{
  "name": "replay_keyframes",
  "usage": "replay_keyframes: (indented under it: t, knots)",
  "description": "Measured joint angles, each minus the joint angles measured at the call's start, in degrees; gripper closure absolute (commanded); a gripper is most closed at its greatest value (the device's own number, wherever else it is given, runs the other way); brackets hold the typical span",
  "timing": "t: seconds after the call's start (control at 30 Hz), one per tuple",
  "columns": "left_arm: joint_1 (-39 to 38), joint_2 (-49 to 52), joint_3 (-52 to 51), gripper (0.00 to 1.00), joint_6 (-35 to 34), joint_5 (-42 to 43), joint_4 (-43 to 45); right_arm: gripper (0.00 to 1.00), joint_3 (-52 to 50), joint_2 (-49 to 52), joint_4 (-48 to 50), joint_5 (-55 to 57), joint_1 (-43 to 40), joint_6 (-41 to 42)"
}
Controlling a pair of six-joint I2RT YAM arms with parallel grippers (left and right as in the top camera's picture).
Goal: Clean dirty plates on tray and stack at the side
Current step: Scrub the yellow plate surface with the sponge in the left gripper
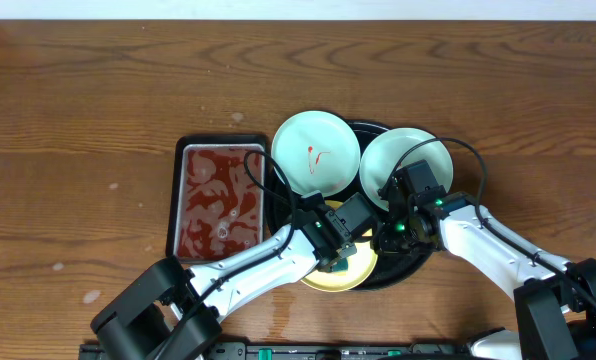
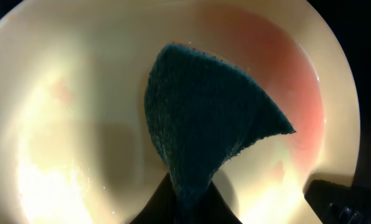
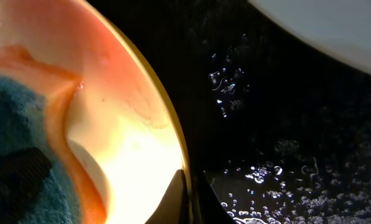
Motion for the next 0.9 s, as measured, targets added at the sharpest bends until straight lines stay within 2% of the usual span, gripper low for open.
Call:
replay_keyframes:
  t: [0.6,0.77,0.9]
  knots:
    - [0.07,-0.37,0.00,0.93,0.22,-1.18,-3.28,0.99,0.02,0.00,-1.40,1.01,0.04,1.33]
    - [1.84,-1.66,-0.09,0.93,0.90,-1.99,-5.79,0.99,0.02,0.00,-1.51,1.11,0.04,1.33]
    - [3.34,-4.09,-0.83,0.93,1.40,-2.43,-3.96,0.99,0.02,0.00,-1.88,1.64,0.04,1.49]
